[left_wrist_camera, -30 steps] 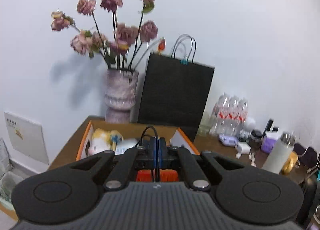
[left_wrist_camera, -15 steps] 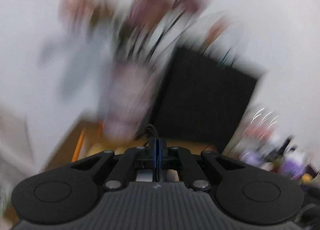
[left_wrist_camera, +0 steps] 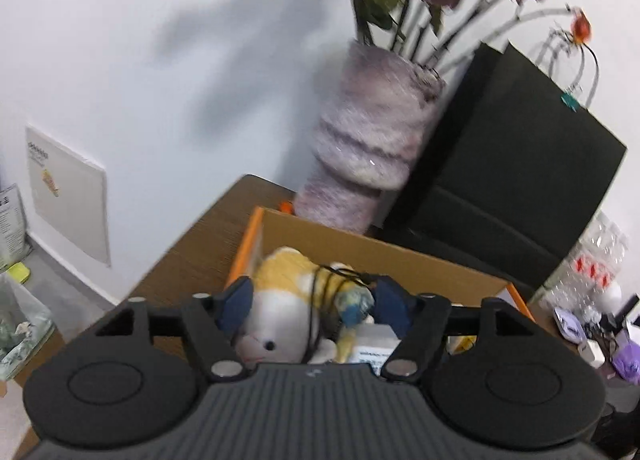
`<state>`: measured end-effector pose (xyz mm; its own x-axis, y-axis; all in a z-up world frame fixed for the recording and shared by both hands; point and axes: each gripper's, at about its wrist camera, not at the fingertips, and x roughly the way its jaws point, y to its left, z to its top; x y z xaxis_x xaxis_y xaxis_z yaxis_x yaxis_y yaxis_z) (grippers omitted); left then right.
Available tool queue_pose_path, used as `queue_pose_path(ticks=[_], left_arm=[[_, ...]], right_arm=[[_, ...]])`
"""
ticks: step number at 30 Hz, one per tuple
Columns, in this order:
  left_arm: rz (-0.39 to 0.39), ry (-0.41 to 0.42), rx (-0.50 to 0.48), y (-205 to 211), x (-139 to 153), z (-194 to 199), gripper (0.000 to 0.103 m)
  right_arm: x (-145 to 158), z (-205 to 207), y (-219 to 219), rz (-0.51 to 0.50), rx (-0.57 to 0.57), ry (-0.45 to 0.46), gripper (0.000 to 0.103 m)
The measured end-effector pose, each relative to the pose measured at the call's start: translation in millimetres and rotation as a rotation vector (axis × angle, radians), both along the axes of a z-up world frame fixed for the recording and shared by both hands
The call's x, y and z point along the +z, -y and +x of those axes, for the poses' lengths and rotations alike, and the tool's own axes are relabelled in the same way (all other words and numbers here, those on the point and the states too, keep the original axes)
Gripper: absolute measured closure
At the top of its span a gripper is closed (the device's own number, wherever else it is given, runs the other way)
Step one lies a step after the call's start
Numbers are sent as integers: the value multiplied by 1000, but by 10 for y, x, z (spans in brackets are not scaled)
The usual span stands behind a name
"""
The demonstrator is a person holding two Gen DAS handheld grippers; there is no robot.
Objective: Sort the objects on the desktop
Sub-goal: 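Carry rose ornament and cable into the box and open both tools, then withdraw both tools from the box back over the table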
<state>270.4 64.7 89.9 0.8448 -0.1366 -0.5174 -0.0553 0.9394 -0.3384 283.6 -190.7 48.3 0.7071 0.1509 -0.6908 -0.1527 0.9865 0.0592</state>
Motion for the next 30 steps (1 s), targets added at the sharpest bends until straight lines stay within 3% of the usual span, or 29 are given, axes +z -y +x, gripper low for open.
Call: queue_pose_path(ticks=[5,11,15,16,22,24,27,30], left_arm=[[66,28,50,46,226,-201,22],[175,69,-81,344,408,-597,6],[289,51,-106,435,458,-860,5],[296,50,-96,417,471,-947,5],[301,63,-79,353,376,-1699,0],[295,49,-43,366,134,-2027,0],[284,-28,-68,447,-285,-2506,0],[309,-56,-75,585,-507,-2932,0]], right_arm=[[344,-190,112,72,-15,41,44],[676,-478,376,71,-47,66,43],[776,-780,517,15,-47,84,25],[778,-873,544,6,-37,86,25],[603,-1545,603,61,16,99,22],[404,-1906,616,71,5,124,16],[23,-2452,607,63,-28,110,16],[-173,-2851,611,72,-39,88,16]])
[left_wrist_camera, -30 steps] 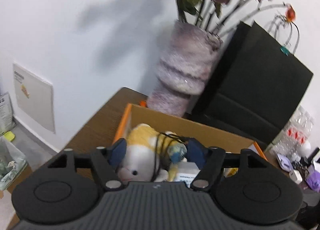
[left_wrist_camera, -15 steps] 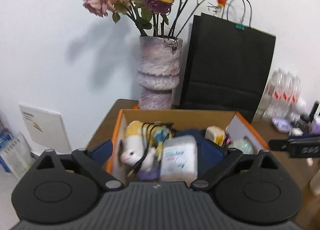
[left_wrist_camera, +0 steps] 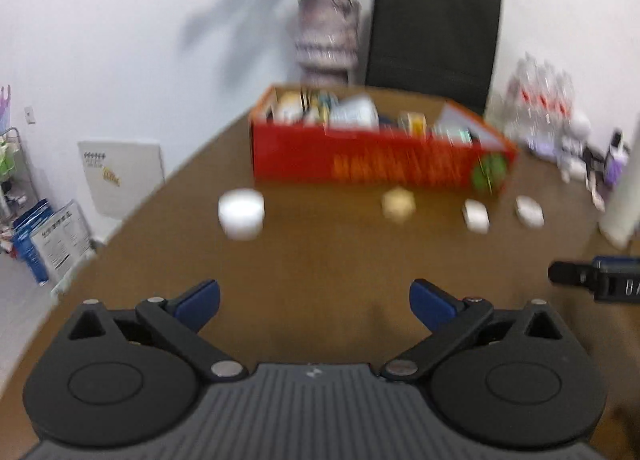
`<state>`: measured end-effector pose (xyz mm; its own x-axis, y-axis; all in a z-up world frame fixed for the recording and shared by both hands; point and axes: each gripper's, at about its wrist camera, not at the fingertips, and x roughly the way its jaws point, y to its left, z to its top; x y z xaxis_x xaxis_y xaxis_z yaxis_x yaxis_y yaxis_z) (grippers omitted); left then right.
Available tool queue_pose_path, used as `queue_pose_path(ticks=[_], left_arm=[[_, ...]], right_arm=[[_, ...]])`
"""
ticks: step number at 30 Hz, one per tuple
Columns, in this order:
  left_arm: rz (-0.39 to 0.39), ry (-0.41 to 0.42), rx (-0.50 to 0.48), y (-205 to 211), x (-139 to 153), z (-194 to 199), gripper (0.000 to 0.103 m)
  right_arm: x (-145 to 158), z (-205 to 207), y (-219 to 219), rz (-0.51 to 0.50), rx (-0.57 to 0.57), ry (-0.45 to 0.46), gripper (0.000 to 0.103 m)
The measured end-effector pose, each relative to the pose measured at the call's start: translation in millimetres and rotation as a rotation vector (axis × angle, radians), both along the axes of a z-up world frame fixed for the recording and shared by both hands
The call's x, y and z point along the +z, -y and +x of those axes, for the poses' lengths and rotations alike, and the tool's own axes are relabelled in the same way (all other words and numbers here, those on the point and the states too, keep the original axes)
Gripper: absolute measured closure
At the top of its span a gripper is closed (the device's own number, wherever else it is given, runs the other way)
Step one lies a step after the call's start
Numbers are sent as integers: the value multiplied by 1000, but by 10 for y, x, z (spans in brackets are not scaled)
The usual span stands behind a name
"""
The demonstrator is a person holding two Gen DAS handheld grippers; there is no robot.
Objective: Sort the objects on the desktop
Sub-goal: 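Withdraw both tools from the box back over the table, then grasp the beige block with the left tool while the right tool grasps the white round tin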
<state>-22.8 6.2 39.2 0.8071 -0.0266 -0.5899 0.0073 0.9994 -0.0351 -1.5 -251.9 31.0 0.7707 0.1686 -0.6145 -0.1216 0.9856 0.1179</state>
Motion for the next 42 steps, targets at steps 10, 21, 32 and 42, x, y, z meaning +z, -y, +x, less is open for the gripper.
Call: queue_pose_path(ticks=[10,21,32,42], left_arm=[[-1,4,23,75,-47,-684,0],[35,45,-118,279,86,-477,0],[124,30,-312,592,8,1144,2],[-34,-28,-263,503,-282,1621,26]], right_arm=[[-100,-916,87,-45,23,11,15],[-18,-829,172,-60,30,31,15],[121,917,370,-88,-7,37,31],[-115,1273,358,-116,-5,3,54]])
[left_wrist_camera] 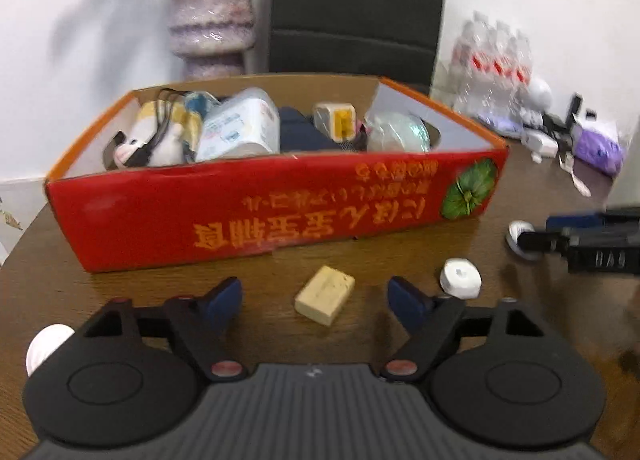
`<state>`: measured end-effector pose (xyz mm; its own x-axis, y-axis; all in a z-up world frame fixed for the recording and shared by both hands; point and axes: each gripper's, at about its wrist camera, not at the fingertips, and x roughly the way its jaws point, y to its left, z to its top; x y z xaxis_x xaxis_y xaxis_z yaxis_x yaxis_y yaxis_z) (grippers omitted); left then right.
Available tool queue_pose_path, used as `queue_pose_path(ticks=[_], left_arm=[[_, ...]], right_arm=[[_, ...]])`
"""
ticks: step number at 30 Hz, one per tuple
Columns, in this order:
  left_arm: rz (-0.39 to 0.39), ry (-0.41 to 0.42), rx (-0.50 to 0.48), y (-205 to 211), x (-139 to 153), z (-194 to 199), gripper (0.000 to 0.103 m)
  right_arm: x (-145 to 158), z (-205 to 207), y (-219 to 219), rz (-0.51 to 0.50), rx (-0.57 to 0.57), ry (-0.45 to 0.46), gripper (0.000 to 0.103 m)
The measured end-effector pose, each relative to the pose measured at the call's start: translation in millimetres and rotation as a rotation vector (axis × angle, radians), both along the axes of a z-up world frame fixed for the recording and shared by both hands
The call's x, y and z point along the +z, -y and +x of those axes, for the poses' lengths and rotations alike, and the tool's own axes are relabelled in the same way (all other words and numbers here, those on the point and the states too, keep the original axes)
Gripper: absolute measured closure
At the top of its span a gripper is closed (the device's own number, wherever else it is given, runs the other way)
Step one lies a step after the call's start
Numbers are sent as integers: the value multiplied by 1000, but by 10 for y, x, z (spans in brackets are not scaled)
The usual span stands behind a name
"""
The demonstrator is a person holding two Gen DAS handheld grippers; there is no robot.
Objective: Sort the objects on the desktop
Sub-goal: 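Grasp the beige block with the left tool while the right tool grasps the white round tin, then carry beige block and white tin into the box and open both tools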
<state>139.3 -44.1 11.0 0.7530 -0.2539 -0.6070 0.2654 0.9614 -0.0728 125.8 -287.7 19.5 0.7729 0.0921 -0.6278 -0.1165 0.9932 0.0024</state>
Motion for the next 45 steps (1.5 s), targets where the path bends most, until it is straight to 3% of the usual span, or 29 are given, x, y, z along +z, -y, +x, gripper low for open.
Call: queue_pose_path(ticks=[3,5,9,13,23,27,31,37,42,45], left_arm=[[-6,4,16,-19,3,7,52],[-21,4,11,-34,6,6,81],[-30,6,29,-37,12,-51,82],[21,30,70,-20,30,-174,82],[54,249,165,23,346,-612,82],[32,305,233,20,414,-855,82],[-33,356,289,-22,521,-1219,82],[-25,421,201,-32,743,-1640,82],[-24,452,202,-372,1150,-1400,82],[-24,385,231,-649,1356,-864,82]], right_arm=[[-60,34,-10,16,15,-9,61],[-65,32,-17,21,22,-1,65],[-45,-54,-50,35,29,28,65],[105,-269,-140,-2,44,139,65],[418,-723,-373,11,118,395,65],[495,-875,-429,47,128,422,65],[525,-1052,-447,172,129,366,65],[693,-1428,-597,197,166,399,65],[1183,-1269,-527,235,220,432,65],[1509,-871,-442,254,224,407,65]])
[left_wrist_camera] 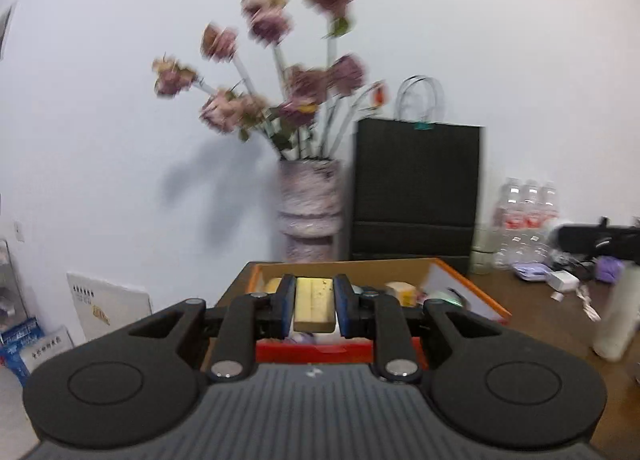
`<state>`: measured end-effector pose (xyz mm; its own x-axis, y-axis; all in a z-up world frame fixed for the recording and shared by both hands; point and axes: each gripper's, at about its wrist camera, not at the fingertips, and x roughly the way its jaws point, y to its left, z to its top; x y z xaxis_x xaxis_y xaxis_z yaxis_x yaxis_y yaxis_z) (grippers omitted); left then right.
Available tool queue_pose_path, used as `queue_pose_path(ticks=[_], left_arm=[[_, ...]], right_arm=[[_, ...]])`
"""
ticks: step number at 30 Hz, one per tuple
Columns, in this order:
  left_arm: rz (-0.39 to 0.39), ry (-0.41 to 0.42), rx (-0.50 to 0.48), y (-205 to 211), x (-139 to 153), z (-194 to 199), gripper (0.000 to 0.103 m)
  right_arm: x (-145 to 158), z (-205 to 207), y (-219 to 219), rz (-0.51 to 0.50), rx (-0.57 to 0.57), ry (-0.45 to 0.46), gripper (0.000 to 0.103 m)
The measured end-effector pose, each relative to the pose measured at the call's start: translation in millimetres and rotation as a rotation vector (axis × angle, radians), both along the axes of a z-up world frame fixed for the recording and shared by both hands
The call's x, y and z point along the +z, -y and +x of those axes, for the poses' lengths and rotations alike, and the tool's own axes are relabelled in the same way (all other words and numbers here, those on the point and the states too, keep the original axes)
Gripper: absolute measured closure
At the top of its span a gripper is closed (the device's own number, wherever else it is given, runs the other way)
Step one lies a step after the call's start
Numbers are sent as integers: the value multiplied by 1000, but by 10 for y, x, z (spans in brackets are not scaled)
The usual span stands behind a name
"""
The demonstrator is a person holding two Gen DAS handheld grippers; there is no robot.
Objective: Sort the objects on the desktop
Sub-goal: 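Carry beige block and white tin into the box and open both tools, then withdraw both tools from the box back over the table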
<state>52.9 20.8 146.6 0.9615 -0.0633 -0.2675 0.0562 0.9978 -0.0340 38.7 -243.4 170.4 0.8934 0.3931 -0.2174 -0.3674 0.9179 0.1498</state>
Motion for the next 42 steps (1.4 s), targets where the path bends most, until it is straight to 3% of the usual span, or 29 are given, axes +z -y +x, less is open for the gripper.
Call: queue_pose_path(ticks=[5,10,14,15,17,18,21,23,27,29,32,34,36,42], left_arm=[[-117,-276,-98,-276,27,1131,82],[-48,-469,-67,-185,-361,1846,82],[-3,-505,-86,-107,-538,1976,81],[0,-506,-91,-125,-572,1940,77],[10,-511,-119,-139,-568,1915,56],[7,-498,-123,-157,-550,1889,55],[1,-481,-116,-205,-469,1849,46],[-10,-476,-105,-255,-402,1816,29],[-17,-497,-70,-298,-290,1733,15],[-11,-500,-47,-302,-226,1656,2],[-5,-494,-52,-308,-109,1475,0],[4,-484,-49,-311,-48,1335,0],[23,-462,-29,-307,-22,1163,0],[46,-376,3,-216,-214,496,0]], right_arm=[[113,1055,-40,-11,-11,-229,65],[-354,1915,-225,-73,-35,-444,65],[-718,2257,-395,-152,-83,-507,65],[-783,2315,-441,-172,-96,-505,64],[-892,2351,-489,-189,-120,-508,64],[-913,2372,-504,-191,-122,-508,64],[-868,2354,-490,-179,-130,-492,63],[-798,2285,-469,-182,-122,-477,62],[-622,2141,-456,-193,-102,-471,56],[-520,2047,-436,-186,-101,-475,52],[-380,1838,-388,-176,-84,-475,38],[-313,1671,-369,-184,-81,-461,36],[-297,1464,-326,-177,-78,-444,28],[-569,782,-201,-122,-80,-420,24]])
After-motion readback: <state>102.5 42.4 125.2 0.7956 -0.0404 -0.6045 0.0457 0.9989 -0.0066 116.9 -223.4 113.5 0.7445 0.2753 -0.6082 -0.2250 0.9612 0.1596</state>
